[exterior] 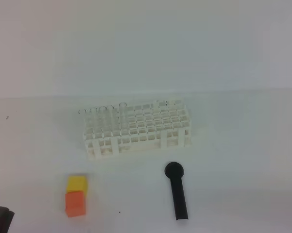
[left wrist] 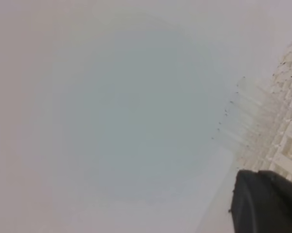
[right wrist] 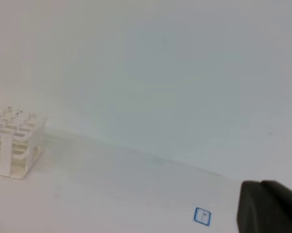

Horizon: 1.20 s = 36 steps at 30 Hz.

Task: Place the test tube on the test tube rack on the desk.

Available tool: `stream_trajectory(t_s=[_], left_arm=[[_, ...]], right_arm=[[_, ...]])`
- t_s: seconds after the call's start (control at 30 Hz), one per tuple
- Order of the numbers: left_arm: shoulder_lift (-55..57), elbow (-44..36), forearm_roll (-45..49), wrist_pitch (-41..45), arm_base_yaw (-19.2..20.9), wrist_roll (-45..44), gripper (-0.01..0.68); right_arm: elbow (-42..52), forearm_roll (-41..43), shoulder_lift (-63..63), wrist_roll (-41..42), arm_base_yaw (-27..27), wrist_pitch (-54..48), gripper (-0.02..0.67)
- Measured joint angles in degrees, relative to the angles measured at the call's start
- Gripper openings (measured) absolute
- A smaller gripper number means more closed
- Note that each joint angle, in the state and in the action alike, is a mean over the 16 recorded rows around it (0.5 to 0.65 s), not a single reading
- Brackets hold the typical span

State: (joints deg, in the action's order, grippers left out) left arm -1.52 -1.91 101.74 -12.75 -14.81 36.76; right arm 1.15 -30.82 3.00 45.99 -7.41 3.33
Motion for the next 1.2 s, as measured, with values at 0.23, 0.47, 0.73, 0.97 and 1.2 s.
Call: stream_trajectory(t_s=[0.23,0.47,0.73,0.97,1.2], left_arm=[[0.00,0.00,0.00,-0.15,0.00,0.00,-0.001],[0.00,0.00,0.00,-0.18,0.00,-0.01,-0.001],[0.00,0.00,0.00,-0.18,0.00,-0.01,-0.001],[0.00,0.00,0.00,-0.15,0.00,0.00,-0.001],[0.00,0.00,0.00,-0.15,0.00,0.00,-0.001]], right_arm=[[0.51,4.97,-0.27,-6.05,0.00,-1.37,-0.001],[0.51,16.88,-0.27,-20.28,0.00,-5.87,-0.001],[0.50,28.07,-0.27,-34.21,0.02,-15.72,-0.001],[0.46,31.77,-0.27,-38.13,0.03,-21.55,-0.001],[0.41,32.65,-0.27,-38.67,0.03,-22.32,-0.001]])
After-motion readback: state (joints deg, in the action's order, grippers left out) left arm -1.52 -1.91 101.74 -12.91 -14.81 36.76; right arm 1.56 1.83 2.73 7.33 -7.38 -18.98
